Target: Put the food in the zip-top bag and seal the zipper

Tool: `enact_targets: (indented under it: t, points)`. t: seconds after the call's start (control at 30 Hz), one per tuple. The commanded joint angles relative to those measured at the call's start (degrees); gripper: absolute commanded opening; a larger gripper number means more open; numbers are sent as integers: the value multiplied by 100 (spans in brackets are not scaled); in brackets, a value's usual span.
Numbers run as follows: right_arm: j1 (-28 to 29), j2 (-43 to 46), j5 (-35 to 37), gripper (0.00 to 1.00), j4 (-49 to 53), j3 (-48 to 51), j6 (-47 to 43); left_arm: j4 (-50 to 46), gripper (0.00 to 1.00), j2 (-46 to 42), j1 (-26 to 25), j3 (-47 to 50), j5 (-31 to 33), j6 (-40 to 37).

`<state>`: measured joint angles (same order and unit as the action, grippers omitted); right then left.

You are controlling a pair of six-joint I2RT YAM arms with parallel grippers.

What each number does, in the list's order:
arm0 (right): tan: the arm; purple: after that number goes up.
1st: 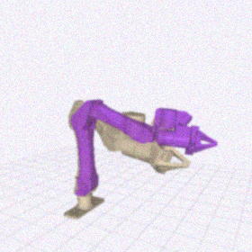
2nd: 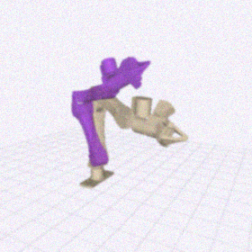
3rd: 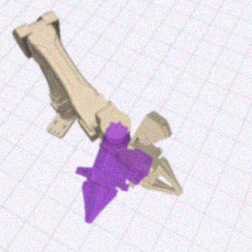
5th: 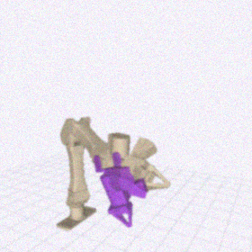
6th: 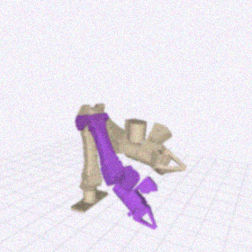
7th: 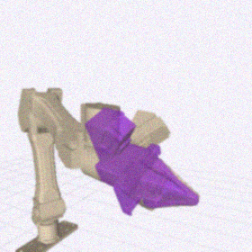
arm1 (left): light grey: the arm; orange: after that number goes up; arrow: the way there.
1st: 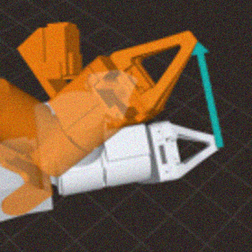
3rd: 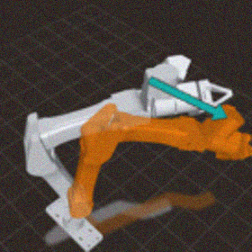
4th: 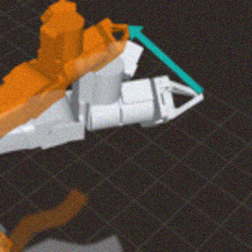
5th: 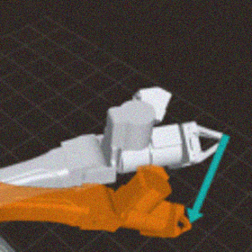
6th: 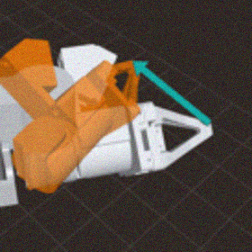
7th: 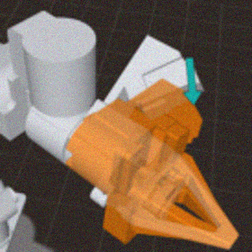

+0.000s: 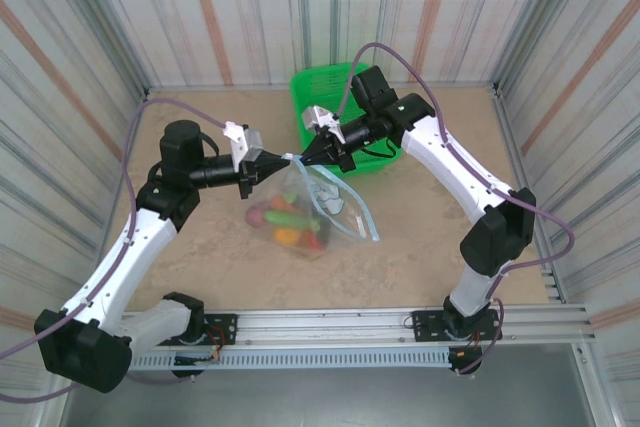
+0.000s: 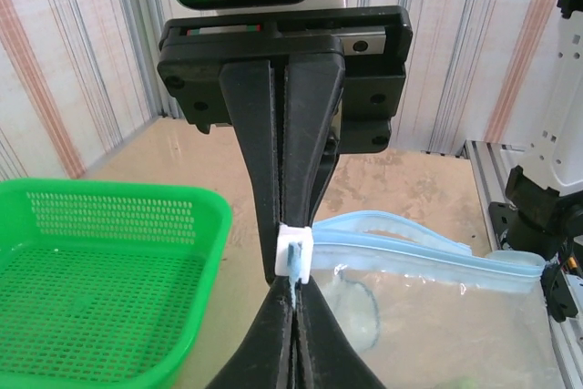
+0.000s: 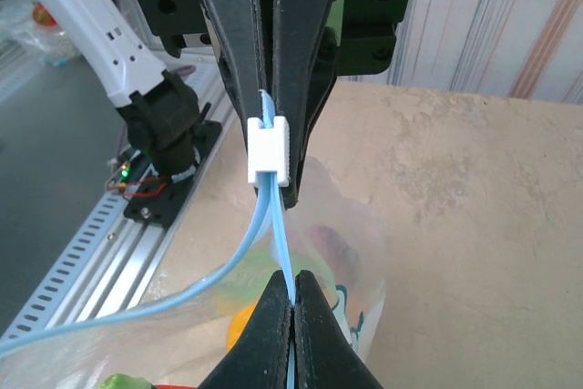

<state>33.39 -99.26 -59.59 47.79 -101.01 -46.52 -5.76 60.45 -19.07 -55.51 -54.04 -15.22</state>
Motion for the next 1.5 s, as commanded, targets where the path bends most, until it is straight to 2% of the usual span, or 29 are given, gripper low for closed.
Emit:
enact_targets:
  t: [0.0,0.13,0.17,0.37,0.57,0.7,0.77,0.87,1.0,1.27,1.47]
  points:
    - [-16,281,59,1,-138,64,258,-132,1,-93,31,-132,-101,-126]
    - [-47,485,320,32,-444,137,674,-67,0,-216,32,-128,8,-51]
    - [-60,546,440,36,-531,134,842,-13,0,-262,31,-125,95,21]
    - [-104,871,1787,41,-718,-51,1735,91,0,-397,-36,-355,526,591]
    - [-200,1425,2913,43,-1038,24,2934,178,0,-358,-272,-440,1204,1581]
    - [-264,1583,2729,42,-834,-112,3294,685,0,-428,-451,-224,1531,2128]
    - [-242,1707,2229,43,-921,44,3418,970,0,-501,-537,66,1536,2286]
    - [-83,1872,1652,45,-1350,489,3622,816,0,-570,-728,322,1546,2044]
    - [246,1860,1575,43,-1619,844,3318,330,0,-639,-835,408,1498,1562]
    - [602,1402,1131,45,-1017,621,2565,107,0,-902,-844,530,1427,1325]
    - [655,1368,1260,44,-1075,701,2313,190,0,-1083,-862,692,1341,1229]
